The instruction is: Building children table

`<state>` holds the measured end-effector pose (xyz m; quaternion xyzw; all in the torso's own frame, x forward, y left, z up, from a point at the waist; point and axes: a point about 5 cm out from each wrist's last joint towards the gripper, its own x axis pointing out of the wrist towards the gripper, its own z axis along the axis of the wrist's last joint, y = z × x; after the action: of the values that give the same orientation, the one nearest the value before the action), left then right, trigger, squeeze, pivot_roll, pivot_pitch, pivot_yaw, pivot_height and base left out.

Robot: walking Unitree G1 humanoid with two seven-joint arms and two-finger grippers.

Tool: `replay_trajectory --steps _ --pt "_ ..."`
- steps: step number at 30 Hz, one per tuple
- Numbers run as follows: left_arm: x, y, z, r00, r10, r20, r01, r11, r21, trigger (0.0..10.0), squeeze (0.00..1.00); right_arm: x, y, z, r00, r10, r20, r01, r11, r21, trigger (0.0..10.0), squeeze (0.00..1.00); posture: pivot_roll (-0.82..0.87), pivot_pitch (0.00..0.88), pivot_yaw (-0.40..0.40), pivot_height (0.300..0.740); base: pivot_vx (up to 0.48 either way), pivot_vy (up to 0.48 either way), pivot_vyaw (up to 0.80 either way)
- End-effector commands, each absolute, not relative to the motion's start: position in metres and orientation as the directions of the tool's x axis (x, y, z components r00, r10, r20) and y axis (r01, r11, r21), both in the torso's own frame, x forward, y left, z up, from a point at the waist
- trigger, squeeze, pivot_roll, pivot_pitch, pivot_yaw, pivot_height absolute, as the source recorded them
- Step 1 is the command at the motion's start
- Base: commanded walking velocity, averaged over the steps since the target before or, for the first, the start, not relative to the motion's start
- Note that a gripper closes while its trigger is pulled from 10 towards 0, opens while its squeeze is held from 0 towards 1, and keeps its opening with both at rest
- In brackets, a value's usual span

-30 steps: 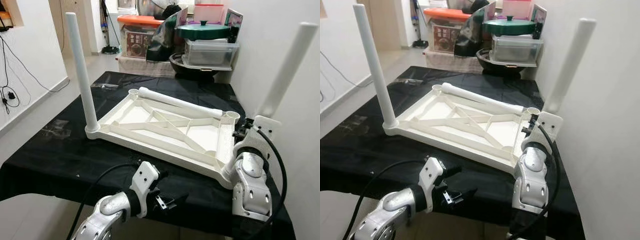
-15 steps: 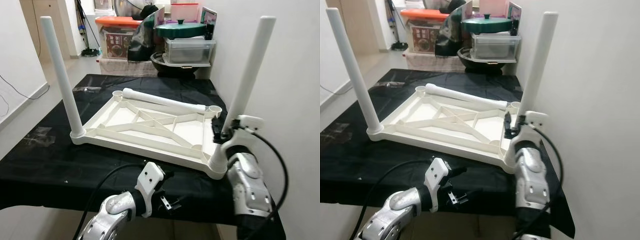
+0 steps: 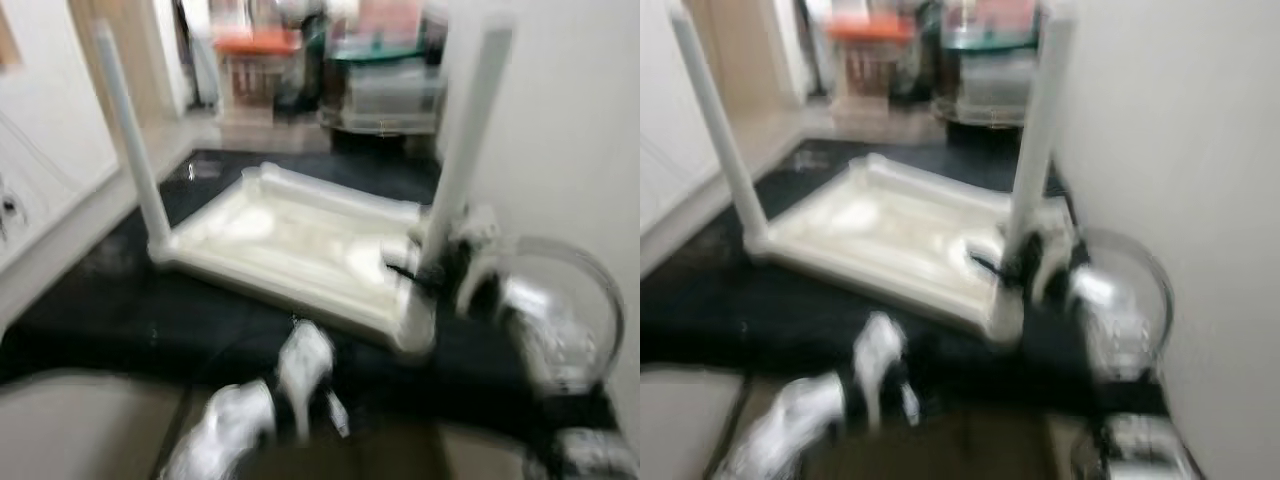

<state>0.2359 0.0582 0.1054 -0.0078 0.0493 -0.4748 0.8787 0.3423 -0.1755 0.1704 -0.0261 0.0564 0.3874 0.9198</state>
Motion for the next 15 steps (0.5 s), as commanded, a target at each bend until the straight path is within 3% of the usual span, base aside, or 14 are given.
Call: replay_trajectory --steps 1,4,9,12,14,15 --pt "0.234 0.058 0.107 0.541 -0.837 -0.08 0.837 0.545 -0.047 10.0 0.0 0.351 -0.178 0.166 0.751 0.644 -0.146 -0.655 0.754 -0.04 10.0 0.0 0.22 0.0 -0.067 0.74 0.0 0.0 0.0" --pt "0.233 0.059 0.106 0.542 -0.836 -0.081 0.836 0.546 -0.048 10.0 0.0 0.352 -0.183 0.165 0.797 0.595 -0.1 -0.601 0.799 -0.039 10.0 0.0 0.21 0.0 -0.059 0.74 0.0 0.0 0.0" --pt "0.234 0.058 0.106 0.535 -0.841 -0.081 0.84 0.54 -0.051 10.0 0.0 0.34 -0.183 0.172 0.731 0.682 -0.017 -0.68 0.73 0.059 10.0 0.0 0.2 0.0 -0.048 0.74 0.0 0.0 0.0" --pt "0.234 0.058 0.106 0.535 -0.841 -0.081 0.84 0.54 -0.051 10.0 0.0 0.34 -0.183 0.172 0.731 0.682 -0.017 -0.68 0.73 0.059 10.0 0.0 0.2 0.0 -0.048 0.74 0.0 0.0 0.0" --pt "0.233 0.058 0.106 0.533 -0.842 -0.08 0.842 0.537 -0.05 10.0 0.0 0.337 -0.176 0.179 0.608 0.794 0.011 -0.791 0.604 0.1 10.0 0.0 0.2 0.0 -0.054 0.74 0.0 0.0 0.0" --pt "0.233 0.058 0.106 0.533 -0.842 -0.08 0.842 0.537 -0.05 10.0 0.0 0.337 -0.176 0.179 0.608 0.794 0.011 -0.791 0.604 0.1 10.0 0.0 0.2 0.0 -0.054 0.74 0.0 0.0 0.0"
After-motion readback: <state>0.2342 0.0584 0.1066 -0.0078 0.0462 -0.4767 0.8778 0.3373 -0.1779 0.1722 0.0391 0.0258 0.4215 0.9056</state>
